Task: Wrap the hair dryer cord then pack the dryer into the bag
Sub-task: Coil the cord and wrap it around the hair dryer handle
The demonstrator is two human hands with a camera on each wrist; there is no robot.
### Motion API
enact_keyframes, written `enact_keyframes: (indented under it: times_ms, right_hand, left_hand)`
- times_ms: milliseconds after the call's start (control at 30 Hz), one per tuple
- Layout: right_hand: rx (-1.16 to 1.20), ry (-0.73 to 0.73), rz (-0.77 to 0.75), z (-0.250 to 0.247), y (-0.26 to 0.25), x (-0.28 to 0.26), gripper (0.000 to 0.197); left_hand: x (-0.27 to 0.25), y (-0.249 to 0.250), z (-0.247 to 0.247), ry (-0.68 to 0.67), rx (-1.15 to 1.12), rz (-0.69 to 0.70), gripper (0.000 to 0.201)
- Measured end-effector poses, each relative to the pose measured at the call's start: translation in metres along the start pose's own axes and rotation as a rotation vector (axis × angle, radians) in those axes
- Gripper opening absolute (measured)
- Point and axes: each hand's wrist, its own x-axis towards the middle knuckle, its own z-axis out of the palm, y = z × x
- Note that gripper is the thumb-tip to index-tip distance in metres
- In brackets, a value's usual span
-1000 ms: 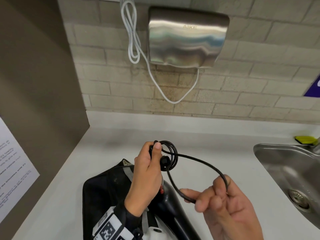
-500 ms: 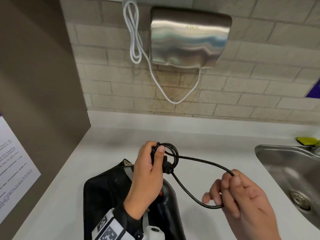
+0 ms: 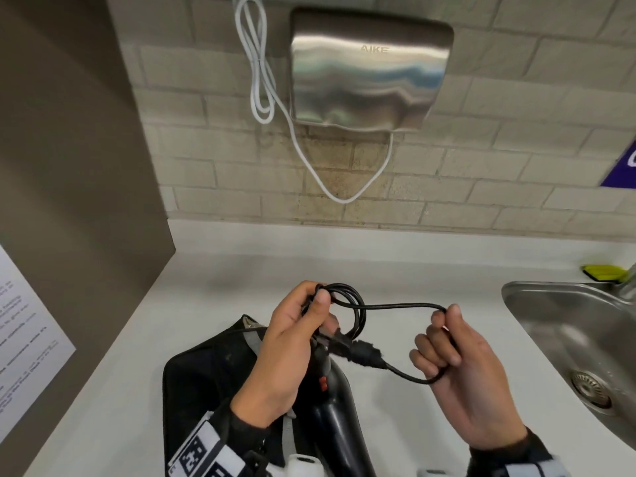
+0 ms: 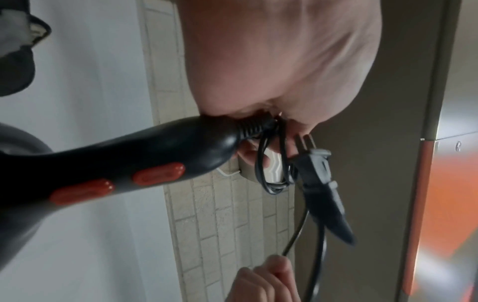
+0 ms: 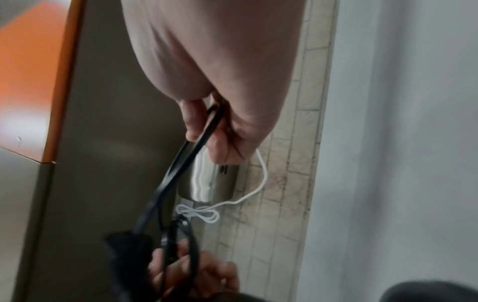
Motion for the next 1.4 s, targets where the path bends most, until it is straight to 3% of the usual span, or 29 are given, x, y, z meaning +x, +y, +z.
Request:
enact_keyframes:
  times_ms: [267, 400, 600, 733, 800, 933, 1033, 1133, 1300, 1400]
  right_hand:
    - [-0.267, -0.066, -0.024, -0.016, -0.006, 0.035, 0.032]
    - [-0.476, -0.112, -0.100, -0.024, -0.017, 0.040, 0.052]
    - [-0.943, -0.152, -0.288, -0.009, -0.014, 0.025, 0.016]
    - [-1.022, -0.343, -0.187, 0.025, -0.010, 0.000, 0.027]
    - [-1.116, -0.359, -0.169, 0.034, -0.006, -0.007, 0.029]
    - [-1.417, -0.323, -0.518, 0.040, -0.016, -0.013, 0.009]
    - [-1.421, -0.345, -0.729, 0.050, -0.031, -0.012, 0.009]
    - [-1.344, -0.362, -0.807, 0.055, -0.041, -0.004, 0.009]
    - [-1.151, -0.384, -0.680, 0.060, -0.040, 0.010, 0.010]
    - [-0.963, -0.356, -0.531, 0.058, -0.029, 0.019, 0.009]
  left_hand:
    - [-0.002, -0.004, -0.004, 0.011, 0.167, 0.093, 0.027]
    - [-0.002, -0.006, -0.004, 0.050, 0.258, 0.139, 0.027]
    - [-0.001, -0.006, -0.001, 0.061, 0.451, 0.211, 0.020]
    - [-0.001, -0.008, 0.006, 0.050, 0.558, 0.254, 0.025]
    - [0.000, -0.009, 0.005, 0.062, 0.610, 0.272, 0.025]
    - [0.003, -0.013, -0.003, 0.098, 0.723, 0.265, 0.023]
    - [0.001, -0.013, -0.004, 0.025, 0.788, 0.273, 0.028]
    - [-0.004, -0.012, -0.004, -0.084, 0.828, 0.270, 0.032]
    - [-0.006, -0.011, -0.003, -0.176, 0.911, 0.340, 0.037]
    - [-0.006, -0.010, -0.002, -0.169, 0.884, 0.353, 0.028]
